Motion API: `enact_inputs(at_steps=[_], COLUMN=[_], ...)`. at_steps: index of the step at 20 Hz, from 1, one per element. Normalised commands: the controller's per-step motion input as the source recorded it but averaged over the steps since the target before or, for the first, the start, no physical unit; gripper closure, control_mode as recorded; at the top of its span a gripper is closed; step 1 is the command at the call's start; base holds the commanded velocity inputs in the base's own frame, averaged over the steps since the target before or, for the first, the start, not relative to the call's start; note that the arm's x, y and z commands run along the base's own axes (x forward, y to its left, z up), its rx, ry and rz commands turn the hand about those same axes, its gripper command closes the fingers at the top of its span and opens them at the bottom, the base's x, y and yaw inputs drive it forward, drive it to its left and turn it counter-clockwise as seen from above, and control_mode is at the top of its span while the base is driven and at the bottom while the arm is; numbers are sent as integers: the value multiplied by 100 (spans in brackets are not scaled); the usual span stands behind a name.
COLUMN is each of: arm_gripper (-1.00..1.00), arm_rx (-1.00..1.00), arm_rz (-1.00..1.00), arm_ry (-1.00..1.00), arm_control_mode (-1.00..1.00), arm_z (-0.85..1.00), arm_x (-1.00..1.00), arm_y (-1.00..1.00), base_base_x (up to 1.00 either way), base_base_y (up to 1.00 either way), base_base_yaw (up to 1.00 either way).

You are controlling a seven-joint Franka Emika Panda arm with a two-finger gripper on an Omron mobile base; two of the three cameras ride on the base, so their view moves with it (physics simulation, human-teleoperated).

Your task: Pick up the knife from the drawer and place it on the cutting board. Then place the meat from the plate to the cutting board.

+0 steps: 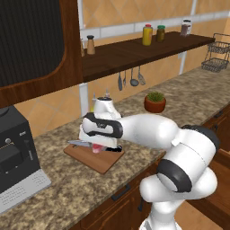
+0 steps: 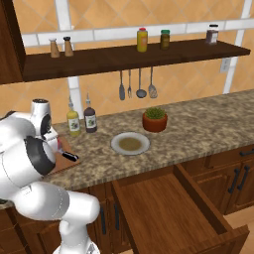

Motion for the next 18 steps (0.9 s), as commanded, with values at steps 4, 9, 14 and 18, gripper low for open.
enact_inputs(at_steps=[4,9,14,18], arm_gripper=[100,100,100,100], arm_rx=[-7,-2,0,0], arm_rz=[0,0,0,0], arm_ry=[0,0,0,0], arm_control_mode=[-100,-100,-100,-100], arm_z=[-24,-20,-12,0], arm_x=[0,7,11,3], arm_y=[10,5,0,-1], base_base_x=[0,0,0,0], base_base_y=[0,0,0,0], base_base_yaw=[0,0,0,0])
